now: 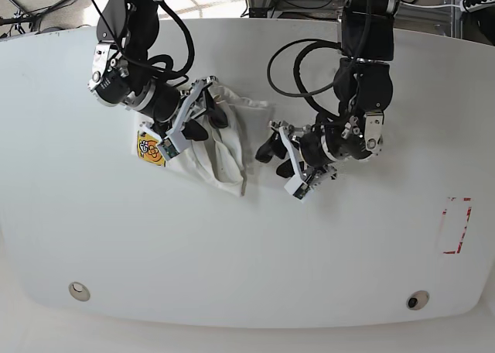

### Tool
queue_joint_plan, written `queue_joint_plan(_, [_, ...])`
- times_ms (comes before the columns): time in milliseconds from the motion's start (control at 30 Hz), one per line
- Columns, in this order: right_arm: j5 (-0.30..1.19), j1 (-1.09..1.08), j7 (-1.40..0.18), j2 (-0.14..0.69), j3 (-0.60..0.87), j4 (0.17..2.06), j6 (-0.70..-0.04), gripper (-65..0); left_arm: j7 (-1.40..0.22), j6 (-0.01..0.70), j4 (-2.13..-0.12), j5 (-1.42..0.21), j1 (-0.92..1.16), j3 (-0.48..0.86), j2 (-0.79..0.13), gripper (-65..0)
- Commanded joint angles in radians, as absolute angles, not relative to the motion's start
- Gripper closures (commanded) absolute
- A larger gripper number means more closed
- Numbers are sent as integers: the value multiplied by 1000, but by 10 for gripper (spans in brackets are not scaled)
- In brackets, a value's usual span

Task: Fold the T-shirt properly
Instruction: 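Release the left gripper and hold the bundle with the right gripper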

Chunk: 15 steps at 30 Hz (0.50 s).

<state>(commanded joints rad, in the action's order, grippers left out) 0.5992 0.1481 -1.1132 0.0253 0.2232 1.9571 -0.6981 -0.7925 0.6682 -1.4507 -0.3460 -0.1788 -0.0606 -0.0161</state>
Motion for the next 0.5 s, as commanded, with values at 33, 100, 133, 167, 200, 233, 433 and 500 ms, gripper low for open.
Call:
queue_joint_plan(33, [599, 148, -1113, 25, 223, 1957, -698, -270, -792, 668, -1465, -346, -171, -61, -28, -325])
queue_joint_plan(100, [599, 148, -1113, 25, 223, 1957, -698, -270, -792, 671, -1498, -346, -159, -61, -54, -325])
queue_joint_plan(133, [599, 145, -1113, 25, 222, 1956, -698, -270, -792, 679, -1514, -346, -153, -61, -68, -325])
queue_joint_plan(167, [596, 137, -1112, 25, 222, 1954, -698, -270, -792, 691, -1526, -346, -148, -61, -79, -325])
queue_joint_plan(200, [595, 130, -1112, 25, 222, 1951, -698, -270, -792, 698, -1534, -346, -143, -61, -87, -325])
queue_joint_plan(233, [593, 125, -1112, 25, 219, 1939, -698, -270, -792, 698, -1541, -346, -137, -61, -99, -325])
queue_joint_plan(433, [595, 96, -1053, 2, 156, 1813, -698, -270, -792, 698, -1554, -346, -110, -10, -119, -325])
queue_joint_plan(500, [595, 93, -1018, -1, 110, 1781, -698, -270, -792, 698, -1554, -346, -105, 1, -120, -325])
